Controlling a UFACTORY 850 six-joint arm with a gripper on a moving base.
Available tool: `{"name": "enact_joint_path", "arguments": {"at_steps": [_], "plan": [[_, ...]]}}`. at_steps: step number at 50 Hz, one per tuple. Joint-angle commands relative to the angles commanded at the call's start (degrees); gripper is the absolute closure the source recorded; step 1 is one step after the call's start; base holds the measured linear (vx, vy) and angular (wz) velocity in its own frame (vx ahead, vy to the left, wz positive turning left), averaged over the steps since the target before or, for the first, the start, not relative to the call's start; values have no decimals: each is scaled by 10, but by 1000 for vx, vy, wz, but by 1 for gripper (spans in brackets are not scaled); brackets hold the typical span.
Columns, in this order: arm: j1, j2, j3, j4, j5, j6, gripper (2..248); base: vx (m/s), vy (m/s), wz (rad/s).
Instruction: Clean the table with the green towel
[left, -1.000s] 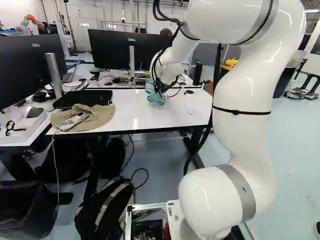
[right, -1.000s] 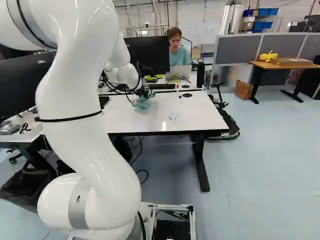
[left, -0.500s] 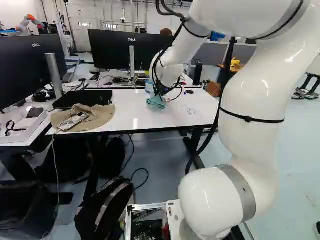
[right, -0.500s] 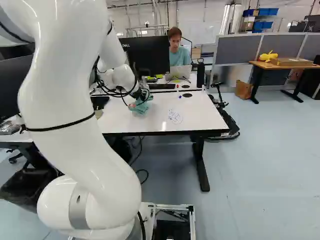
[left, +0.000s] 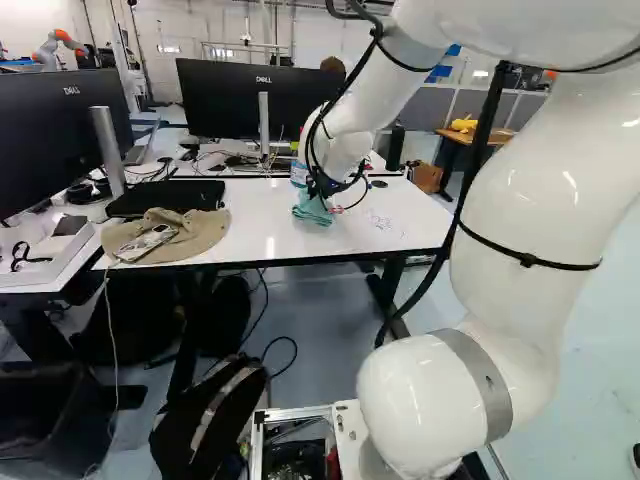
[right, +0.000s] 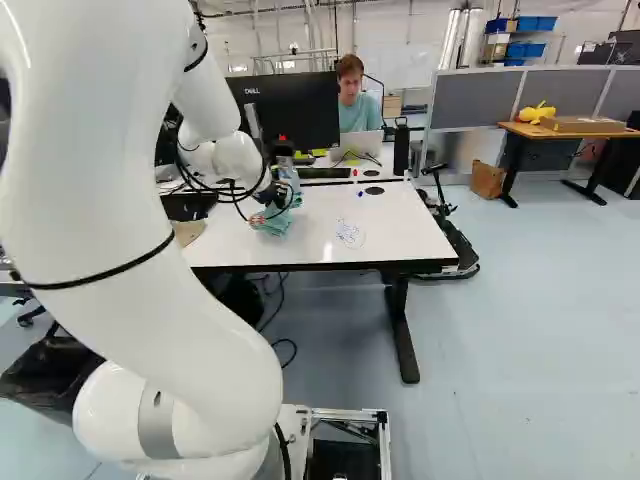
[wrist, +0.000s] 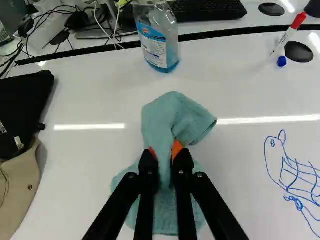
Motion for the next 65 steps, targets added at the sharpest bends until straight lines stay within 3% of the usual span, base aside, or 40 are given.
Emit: {"name": "enact_joint_path", "arguments": {"at_steps": [65], "plan": [[-5,8,2,0,0,0,204,0,0,0]]}}
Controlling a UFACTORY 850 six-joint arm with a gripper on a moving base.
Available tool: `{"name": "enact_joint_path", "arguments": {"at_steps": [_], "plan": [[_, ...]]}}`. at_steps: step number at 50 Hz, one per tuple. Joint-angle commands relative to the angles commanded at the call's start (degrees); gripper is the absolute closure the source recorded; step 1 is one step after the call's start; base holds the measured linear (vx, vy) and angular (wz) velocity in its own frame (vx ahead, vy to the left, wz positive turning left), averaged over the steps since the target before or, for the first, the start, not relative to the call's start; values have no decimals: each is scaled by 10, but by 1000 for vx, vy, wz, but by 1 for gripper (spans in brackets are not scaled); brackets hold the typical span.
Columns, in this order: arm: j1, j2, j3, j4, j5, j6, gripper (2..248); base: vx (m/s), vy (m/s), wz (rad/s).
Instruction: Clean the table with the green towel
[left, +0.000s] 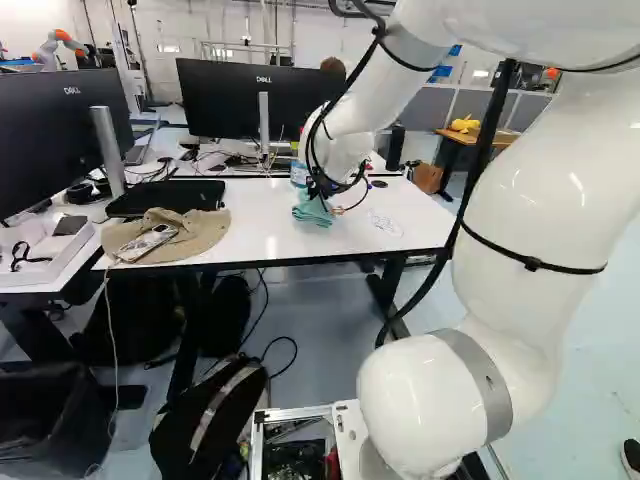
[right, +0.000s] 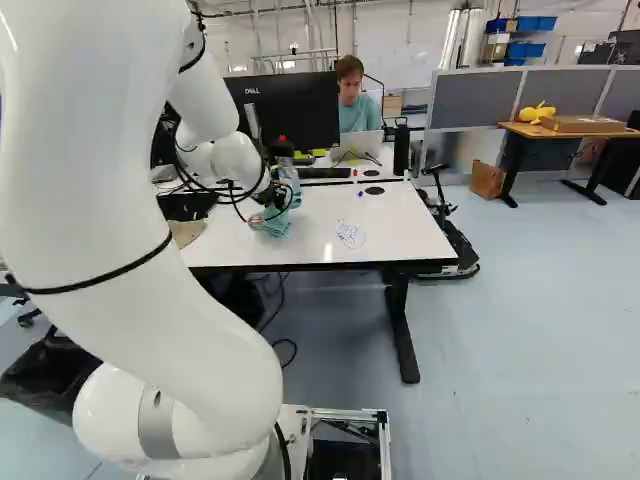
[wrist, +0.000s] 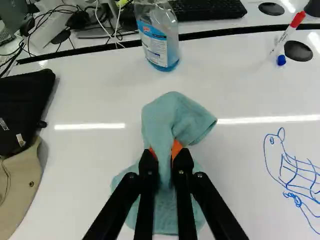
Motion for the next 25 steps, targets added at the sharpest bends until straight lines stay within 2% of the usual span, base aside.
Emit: {"name": "enact_joint_path", "arguments": {"at_steps": [25], "plan": [[-46,43,14,0,0,0,204,0,0,0]]}}
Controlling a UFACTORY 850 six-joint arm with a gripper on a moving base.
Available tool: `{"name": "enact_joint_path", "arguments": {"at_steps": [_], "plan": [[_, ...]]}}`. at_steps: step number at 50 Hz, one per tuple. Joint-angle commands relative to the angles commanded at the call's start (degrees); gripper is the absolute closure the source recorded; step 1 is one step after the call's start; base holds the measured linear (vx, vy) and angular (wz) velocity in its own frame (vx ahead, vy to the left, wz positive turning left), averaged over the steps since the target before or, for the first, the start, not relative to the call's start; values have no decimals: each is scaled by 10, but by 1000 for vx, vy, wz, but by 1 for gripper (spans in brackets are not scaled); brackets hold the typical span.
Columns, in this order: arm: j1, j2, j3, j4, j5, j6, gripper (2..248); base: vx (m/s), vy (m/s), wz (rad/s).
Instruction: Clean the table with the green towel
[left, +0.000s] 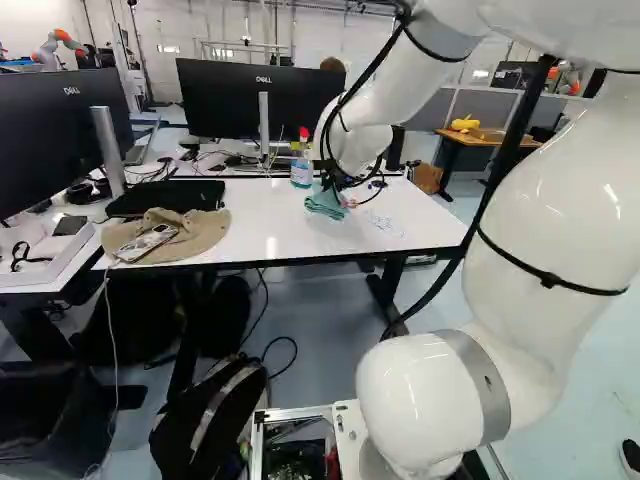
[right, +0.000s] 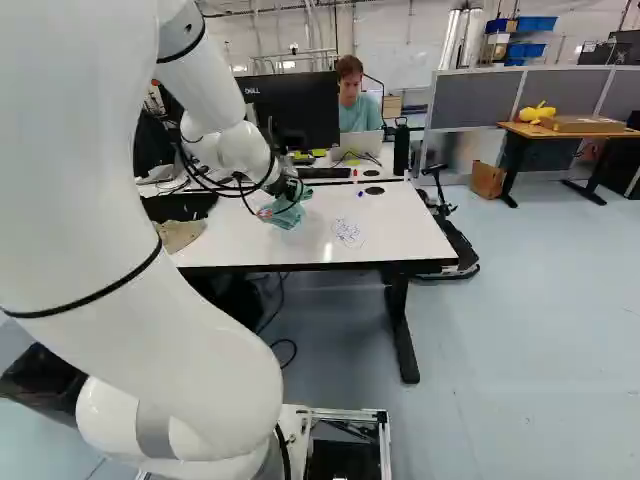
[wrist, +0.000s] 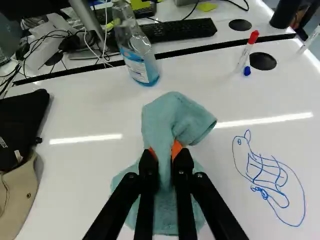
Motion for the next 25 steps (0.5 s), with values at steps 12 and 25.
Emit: {"name": "enact_joint_path", "arguments": {"at_steps": [12,25], "plan": [[-23,16,16,0,0,0,204,0,0,0],[-42,46,46,0,0,0,204,0,0,0]]}}
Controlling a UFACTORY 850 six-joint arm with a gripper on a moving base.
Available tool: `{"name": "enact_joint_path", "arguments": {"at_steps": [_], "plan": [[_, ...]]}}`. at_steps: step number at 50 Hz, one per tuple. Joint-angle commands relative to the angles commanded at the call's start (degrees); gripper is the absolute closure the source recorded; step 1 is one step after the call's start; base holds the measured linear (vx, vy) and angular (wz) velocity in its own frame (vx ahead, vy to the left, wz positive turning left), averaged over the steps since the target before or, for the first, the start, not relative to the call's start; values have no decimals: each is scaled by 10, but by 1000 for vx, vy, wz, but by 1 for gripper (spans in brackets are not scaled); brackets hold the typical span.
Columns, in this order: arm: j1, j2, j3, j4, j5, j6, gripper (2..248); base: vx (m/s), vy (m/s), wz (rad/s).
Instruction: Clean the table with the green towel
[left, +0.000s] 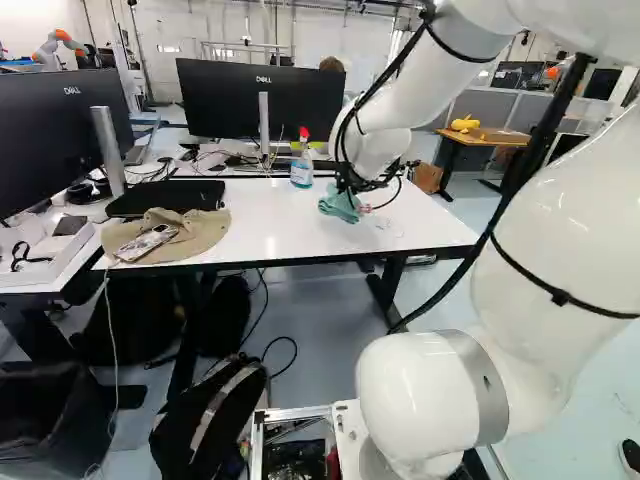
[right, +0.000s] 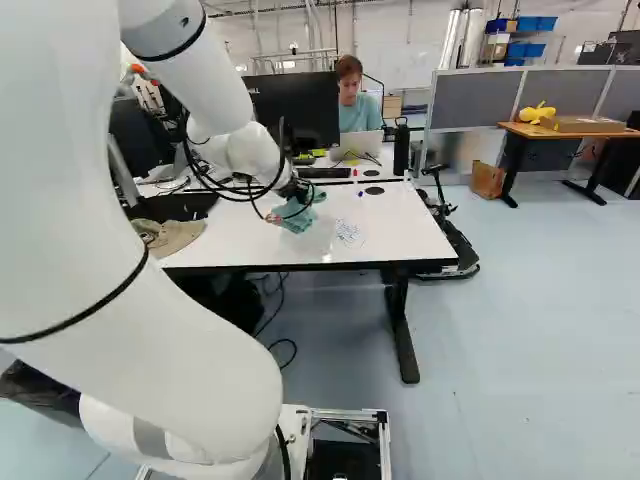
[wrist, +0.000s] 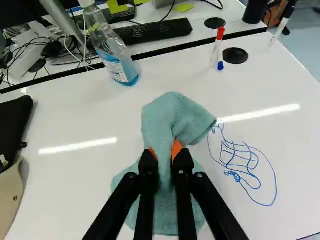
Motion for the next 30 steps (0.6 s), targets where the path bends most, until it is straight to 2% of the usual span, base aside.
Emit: {"name": "enact_joint_path", "arguments": {"at_steps": [30], "plan": [[-58,56,53,0,0,0,204,0,0,0]]}}
